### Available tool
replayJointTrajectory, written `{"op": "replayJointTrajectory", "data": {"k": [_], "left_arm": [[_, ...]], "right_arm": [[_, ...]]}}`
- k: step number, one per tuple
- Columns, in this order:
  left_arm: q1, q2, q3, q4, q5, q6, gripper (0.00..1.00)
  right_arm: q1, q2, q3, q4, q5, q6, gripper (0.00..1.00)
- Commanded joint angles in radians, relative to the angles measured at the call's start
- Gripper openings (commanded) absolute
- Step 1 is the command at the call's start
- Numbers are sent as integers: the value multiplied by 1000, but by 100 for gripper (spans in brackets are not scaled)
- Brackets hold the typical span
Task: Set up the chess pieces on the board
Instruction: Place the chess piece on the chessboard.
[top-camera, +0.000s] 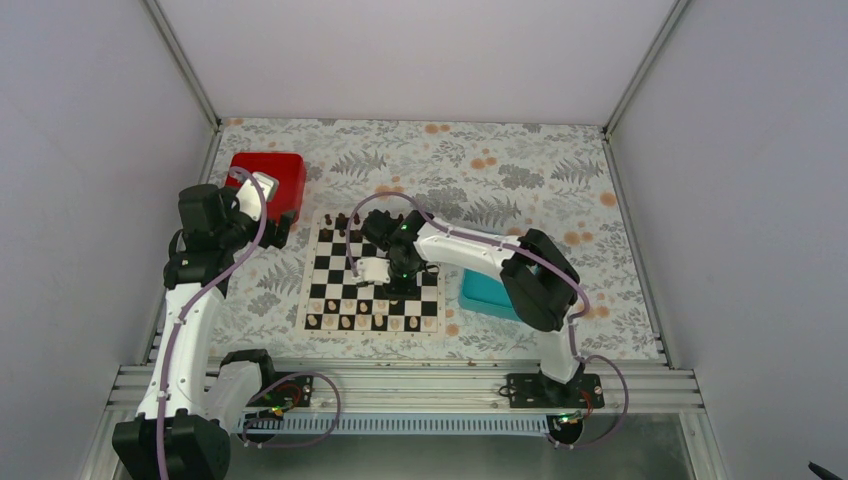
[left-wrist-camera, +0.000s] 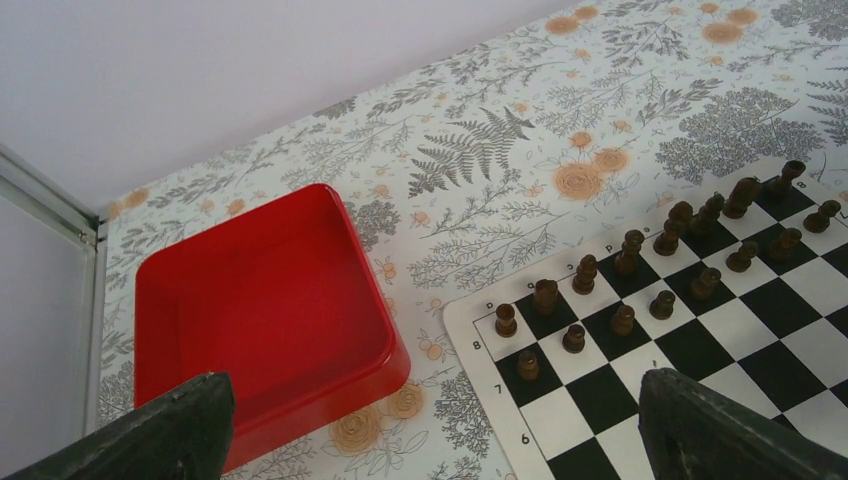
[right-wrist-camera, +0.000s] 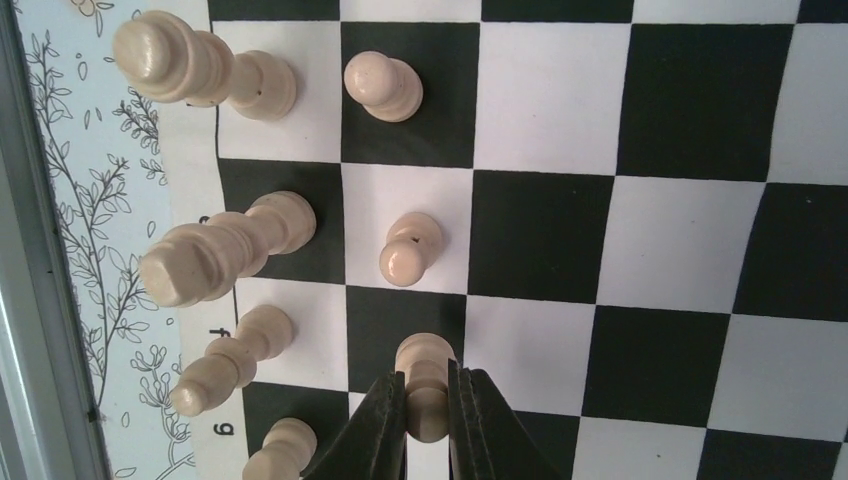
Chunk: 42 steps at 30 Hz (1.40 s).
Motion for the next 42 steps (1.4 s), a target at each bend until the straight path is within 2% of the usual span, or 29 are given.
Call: {"op": "replayJointTrajectory", "data": {"k": [1,26,34,37,42], "left_arm": [[8,-8,-14,19,4,-6,100],[14,-9,-19,19,16,-3,100],[18,-7,-20,19,18,-1,100],[20,-8,-20,19,18,-1,100],[24,-14,-19,17,25,-1,100]], "right_arm": [[9,28,0,15,-16,-7,8],[31,55,-33,-6,-32,-6,9],[16,-13,-50,-12,16,-1,38],[-45,-107,-67,-26,26,-7,42],[-223,-296,-135,-68,18,-35,45]]}}
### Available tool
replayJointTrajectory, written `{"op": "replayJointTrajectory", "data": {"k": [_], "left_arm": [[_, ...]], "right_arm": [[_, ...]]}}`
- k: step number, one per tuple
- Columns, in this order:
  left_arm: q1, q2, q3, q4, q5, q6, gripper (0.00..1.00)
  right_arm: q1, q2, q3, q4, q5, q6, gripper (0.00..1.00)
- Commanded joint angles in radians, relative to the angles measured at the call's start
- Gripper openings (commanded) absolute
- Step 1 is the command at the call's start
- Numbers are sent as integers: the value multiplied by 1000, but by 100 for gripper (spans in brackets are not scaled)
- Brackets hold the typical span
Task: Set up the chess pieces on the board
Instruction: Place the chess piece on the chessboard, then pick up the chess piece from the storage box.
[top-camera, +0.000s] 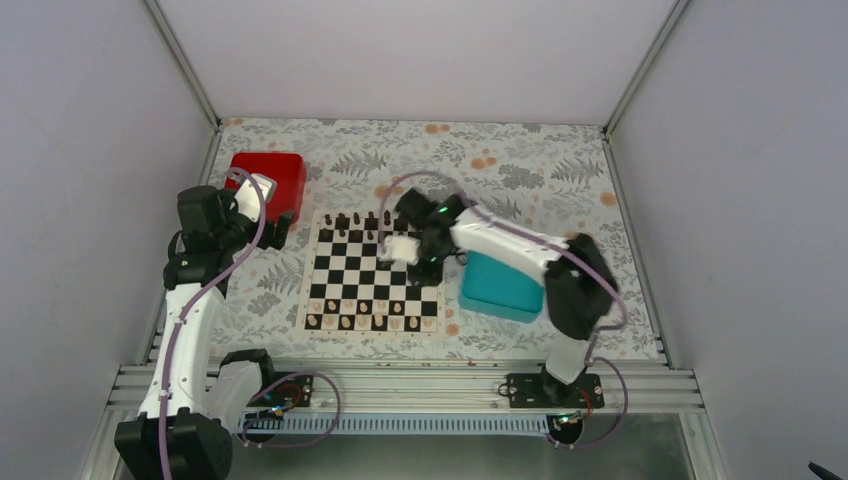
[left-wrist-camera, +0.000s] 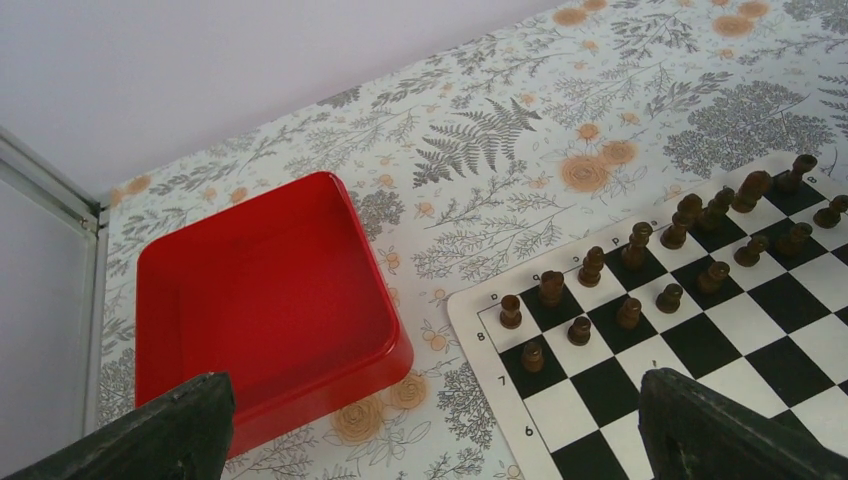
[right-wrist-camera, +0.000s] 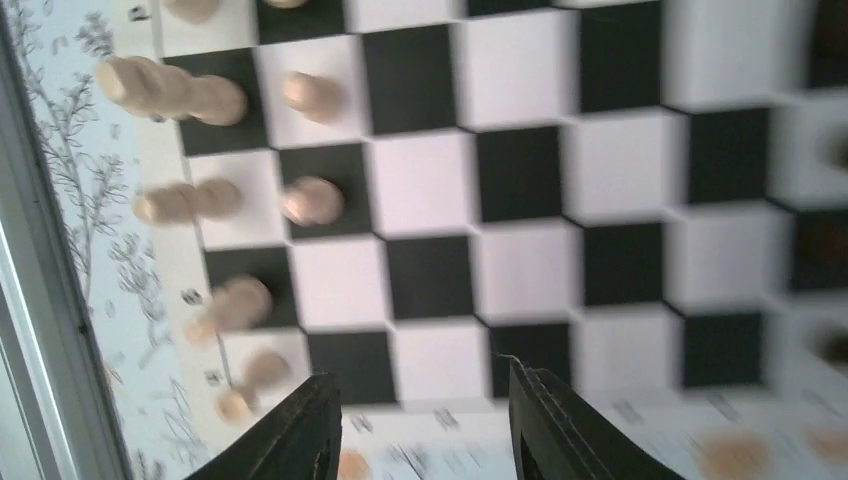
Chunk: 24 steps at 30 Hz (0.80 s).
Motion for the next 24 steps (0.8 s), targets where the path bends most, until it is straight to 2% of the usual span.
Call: {"op": "replayJointTrajectory", "data": {"k": [1,6,10,15,24], "left_arm": [[8,-13,-7,15,23,-1,100],[8,-16,-5,15,30,-1,100],[8,-12,-6,16,34,-1,100],[8,-15,-6,15,36,0,100],[8,-22,-5,9,42,0,100]], "right_arm": [[-174,-211,-69,-51,22,-36,45],[-409,-369,-233,-54,61,-97,47],[-551,-443,-364,22,109,-130,47],[-602,-467,-476,144,168,-115,50],[-655,-408,-527,257,159,-91,51]]}}
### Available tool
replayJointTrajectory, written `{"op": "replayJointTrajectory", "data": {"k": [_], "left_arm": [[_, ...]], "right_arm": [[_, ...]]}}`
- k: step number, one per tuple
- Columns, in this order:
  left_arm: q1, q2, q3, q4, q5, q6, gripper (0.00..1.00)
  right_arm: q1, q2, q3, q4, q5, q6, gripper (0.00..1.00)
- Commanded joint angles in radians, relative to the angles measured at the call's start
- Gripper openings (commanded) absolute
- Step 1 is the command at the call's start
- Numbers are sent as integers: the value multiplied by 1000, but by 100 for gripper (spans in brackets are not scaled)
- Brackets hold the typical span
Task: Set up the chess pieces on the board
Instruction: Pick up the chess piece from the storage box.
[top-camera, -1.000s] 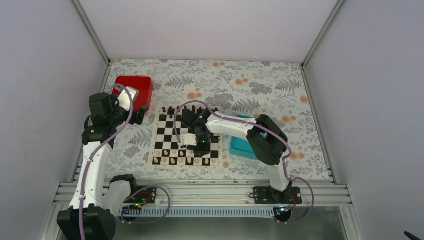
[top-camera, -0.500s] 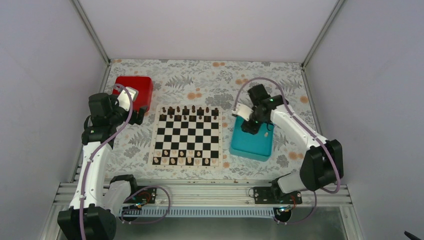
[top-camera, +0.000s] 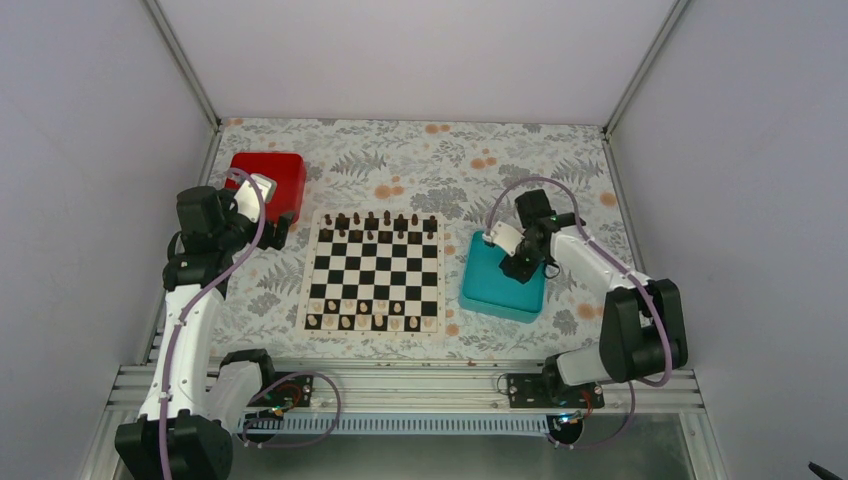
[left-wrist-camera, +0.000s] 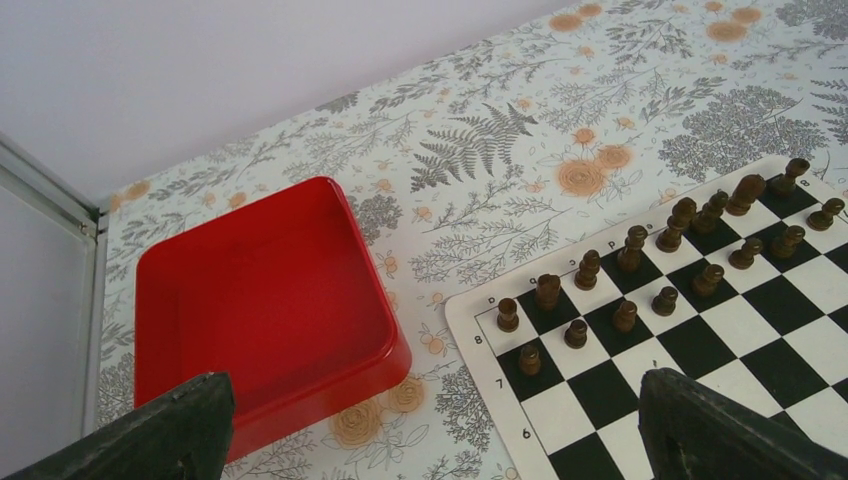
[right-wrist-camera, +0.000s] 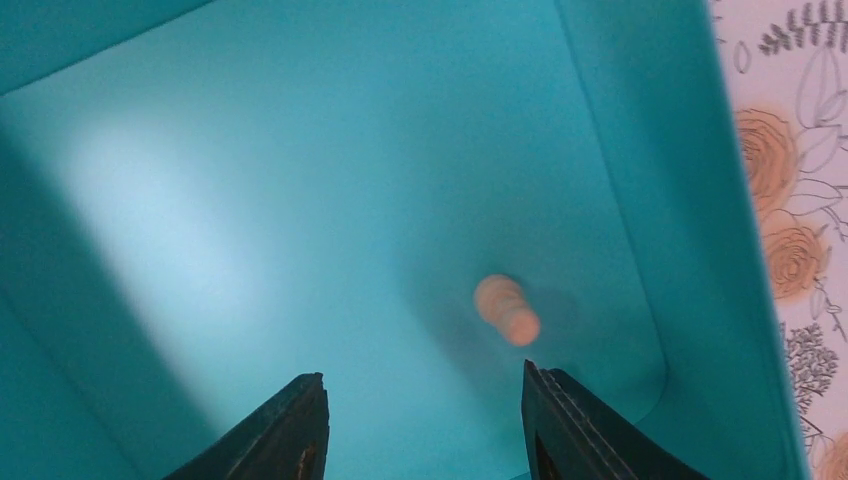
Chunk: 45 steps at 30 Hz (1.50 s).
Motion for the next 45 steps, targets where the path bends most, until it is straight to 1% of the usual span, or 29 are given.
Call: {"op": "replayJointTrajectory", "data": {"k": [1,5,9,12,16,19,25,28,31,35,39,42,45], "left_arm": [[6,-14,-6,8,33,0,100],[7,-16,-7,9,34,0,100],[7,-14,-8,11,35,2,100],[7,-11,-10,12,35,3,100],[9,-12,-11,12,35,3,100],[9,-10,-12,11,36,5,100],[10,-10,-13,11,40,6,100],[12,-10,-13,11,41,8,100],[12,-11,-13,11,41,6,100],[13,-9,-11,10,43,5,100],[12,-7,-10,11,42,3,100],[13,-9,-10,11,37,2,100],[13,-10,-10,12,33,2,100]], "right_arm": [[-39,41,-10,92,11,3,51],[-85,88,-2,112,-5,-6,51],[-102,126,7,127,-23,-13,50],[-103,143,14,134,-51,-17,45],[-105,157,26,139,-87,-18,42],[-104,172,37,138,-99,-18,36],[-104,201,49,129,-79,-12,18],[-104,183,60,101,-89,-17,12],[-88,139,96,42,-127,-7,8],[10,61,159,-44,-120,33,7],[209,14,252,-128,-135,89,8],[356,23,337,-176,-160,121,9],[458,73,412,-211,-197,128,9]]}}
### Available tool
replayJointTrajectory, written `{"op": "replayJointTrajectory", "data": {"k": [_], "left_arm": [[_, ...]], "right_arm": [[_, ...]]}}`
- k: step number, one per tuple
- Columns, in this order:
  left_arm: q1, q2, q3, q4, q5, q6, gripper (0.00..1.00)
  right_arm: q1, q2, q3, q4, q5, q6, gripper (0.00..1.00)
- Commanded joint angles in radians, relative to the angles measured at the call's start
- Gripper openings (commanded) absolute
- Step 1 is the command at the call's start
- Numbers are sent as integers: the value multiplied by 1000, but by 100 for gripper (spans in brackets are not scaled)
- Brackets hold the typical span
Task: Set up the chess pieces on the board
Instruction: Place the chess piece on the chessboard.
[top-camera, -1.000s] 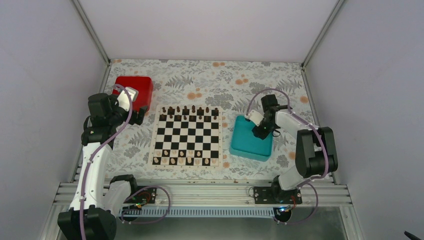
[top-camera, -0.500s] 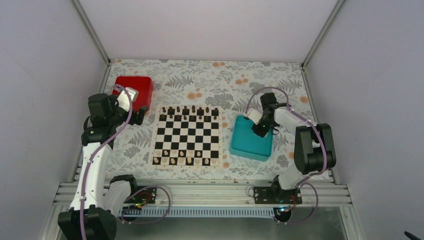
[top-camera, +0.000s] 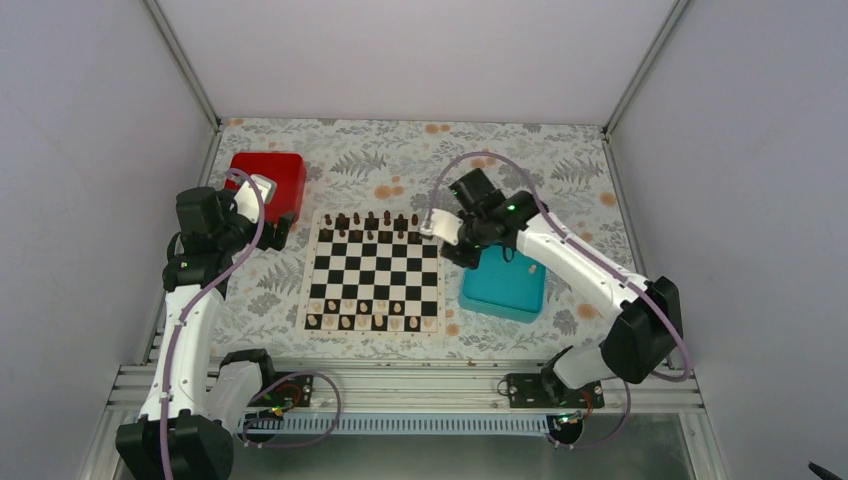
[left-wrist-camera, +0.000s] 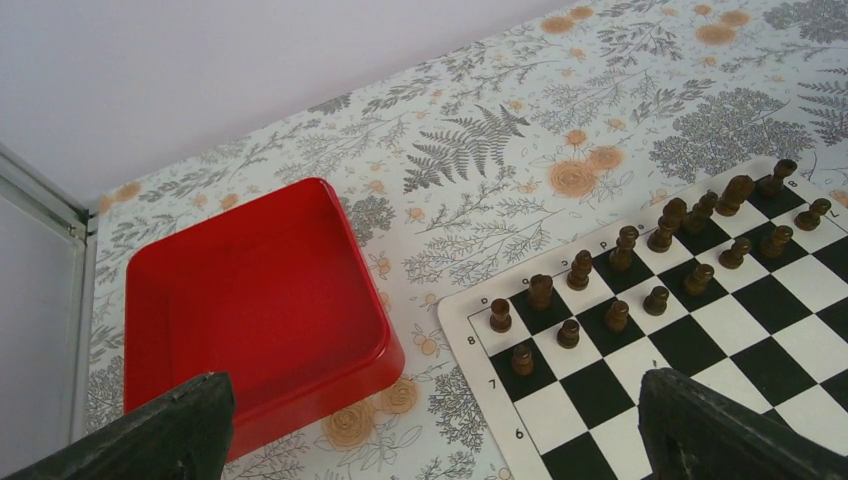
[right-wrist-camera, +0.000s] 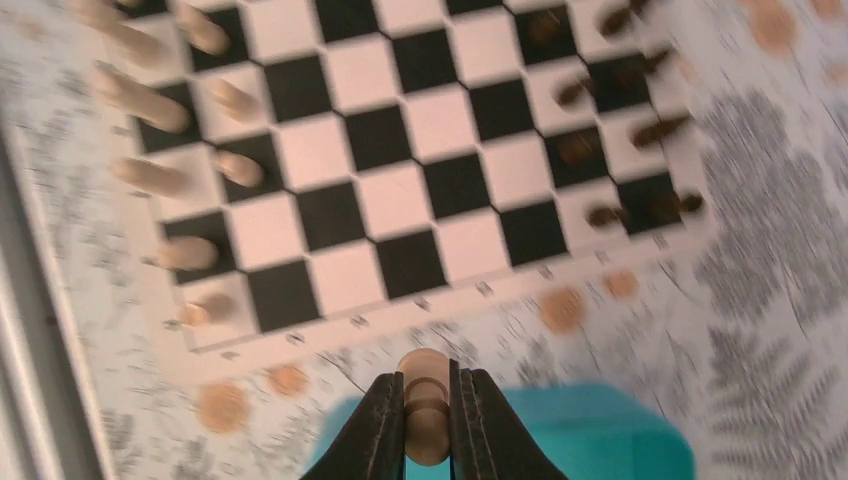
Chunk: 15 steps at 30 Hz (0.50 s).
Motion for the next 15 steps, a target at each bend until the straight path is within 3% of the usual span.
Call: {"op": "replayJointTrajectory", "data": {"k": [1,15], "left_arm": [[6,-9,-6,12,9,0,100],[8,-7,-9,18,-10,-2,100]], "right_arm": [[123,60,92,-111,-81,41,9],[292,386,87,18,-102,-9,10]]}}
